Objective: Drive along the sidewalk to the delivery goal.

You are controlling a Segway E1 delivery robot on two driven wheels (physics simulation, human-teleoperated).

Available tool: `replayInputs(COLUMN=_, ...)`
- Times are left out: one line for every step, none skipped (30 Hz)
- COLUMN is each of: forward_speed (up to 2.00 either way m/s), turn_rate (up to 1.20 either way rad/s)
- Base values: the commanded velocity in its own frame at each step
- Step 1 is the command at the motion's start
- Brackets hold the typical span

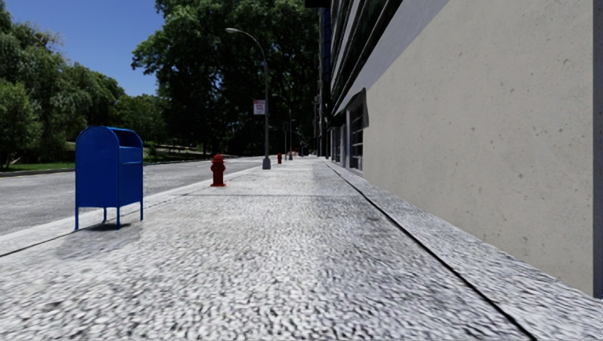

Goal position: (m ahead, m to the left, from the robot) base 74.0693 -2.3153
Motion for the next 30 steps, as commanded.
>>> replayInputs(forward_speed=2.00, turn_rate=0.00)
replayInputs(forward_speed=2.00, turn_rate=0.00)
replayInputs(forward_speed=2.00, turn_rate=0.00)
replayInputs(forward_speed=2.00, turn_rate=0.00)
replayInputs(forward_speed=2.00, turn_rate=0.00)
replayInputs(forward_speed=2.00, turn_rate=0.00)
replayInputs(forward_speed=2.00, turn_rate=0.00)
replayInputs(forward_speed=2.00, turn_rate=0.00)
replayInputs(forward_speed=2.00, turn_rate=0.00)
replayInputs(forward_speed=2.00, turn_rate=0.00)
replayInputs(forward_speed=2.00, turn_rate=0.00)
replayInputs(forward_speed=2.00, turn_rate=0.00)
replayInputs(forward_speed=2.00, turn_rate=0.00)
replayInputs(forward_speed=2.00, turn_rate=0.00)
replayInputs(forward_speed=2.00, turn_rate=0.00)
replayInputs(forward_speed=2.00, turn_rate=0.00)
replayInputs(forward_speed=2.00, turn_rate=0.00)
replayInputs(forward_speed=2.00, turn_rate=0.00)
replayInputs(forward_speed=2.00, turn_rate=0.00)
replayInputs(forward_speed=2.00, turn_rate=0.00)
replayInputs(forward_speed=2.00, turn_rate=0.00)
replayInputs(forward_speed=2.00, turn_rate=0.00)
replayInputs(forward_speed=2.00, turn_rate=0.00)
replayInputs(forward_speed=2.00, turn_rate=0.00)
replayInputs(forward_speed=2.00, turn_rate=0.00)
replayInputs(forward_speed=2.00, turn_rate=0.00)
replayInputs(forward_speed=2.00, turn_rate=0.00)
replayInputs(forward_speed=2.00, turn_rate=0.00)
replayInputs(forward_speed=2.00, turn_rate=0.00)
replayInputs(forward_speed=2.00, turn_rate=0.00)
